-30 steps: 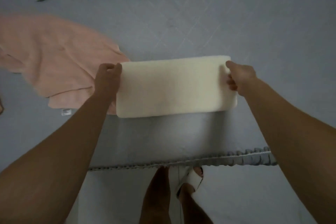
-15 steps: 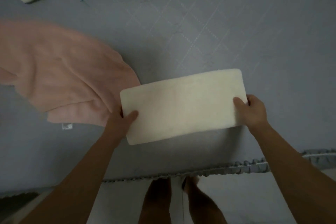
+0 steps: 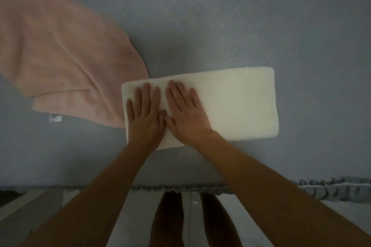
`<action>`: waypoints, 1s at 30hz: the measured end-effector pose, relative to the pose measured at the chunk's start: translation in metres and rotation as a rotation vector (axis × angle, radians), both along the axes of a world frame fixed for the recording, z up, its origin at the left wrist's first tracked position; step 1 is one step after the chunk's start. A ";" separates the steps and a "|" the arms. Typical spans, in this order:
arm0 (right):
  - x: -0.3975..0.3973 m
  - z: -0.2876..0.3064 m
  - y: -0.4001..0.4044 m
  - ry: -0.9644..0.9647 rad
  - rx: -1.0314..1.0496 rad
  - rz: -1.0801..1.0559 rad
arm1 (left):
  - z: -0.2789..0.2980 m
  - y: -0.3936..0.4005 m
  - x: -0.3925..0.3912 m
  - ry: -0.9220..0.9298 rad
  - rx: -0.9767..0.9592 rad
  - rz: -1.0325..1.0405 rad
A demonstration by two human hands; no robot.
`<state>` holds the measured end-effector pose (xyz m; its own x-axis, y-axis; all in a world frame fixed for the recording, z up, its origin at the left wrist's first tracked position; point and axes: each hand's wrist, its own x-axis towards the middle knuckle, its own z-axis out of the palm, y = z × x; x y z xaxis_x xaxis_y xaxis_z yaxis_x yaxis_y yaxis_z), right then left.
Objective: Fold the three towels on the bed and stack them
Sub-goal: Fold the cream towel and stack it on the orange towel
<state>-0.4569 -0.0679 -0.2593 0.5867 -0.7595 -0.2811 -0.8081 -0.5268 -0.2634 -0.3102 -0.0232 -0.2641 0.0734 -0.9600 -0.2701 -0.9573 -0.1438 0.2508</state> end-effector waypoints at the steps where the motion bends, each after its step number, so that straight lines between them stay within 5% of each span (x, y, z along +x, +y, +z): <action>1: -0.020 -0.011 -0.007 0.030 -0.007 -0.028 | -0.010 0.005 0.005 -0.044 0.000 -0.031; 7: -0.156 -0.030 -0.047 0.143 -0.125 -0.211 | -0.029 0.009 0.007 -0.147 -0.038 -0.101; 11: -0.188 -0.013 -0.049 0.146 -0.026 -0.577 | -0.003 -0.003 0.000 -0.135 0.014 -0.061; 16: -0.197 0.019 -0.001 -0.150 0.117 -1.065 | 0.023 -0.056 0.025 -0.058 0.189 -0.153; 19: -0.197 0.024 0.028 -0.362 0.514 -1.348 | 0.031 -0.104 0.040 -0.073 0.370 -0.181; 21: -0.199 0.020 0.024 -0.372 0.612 -1.342 | 0.037 -0.120 0.042 -0.061 0.463 -0.114; 25: -0.205 0.028 -0.039 -0.445 0.416 -1.304 | 0.051 -0.106 0.043 0.005 0.665 0.019; 30: -0.188 0.050 -0.133 -0.702 0.199 -1.324 | 0.048 -0.025 -0.001 0.352 0.472 0.231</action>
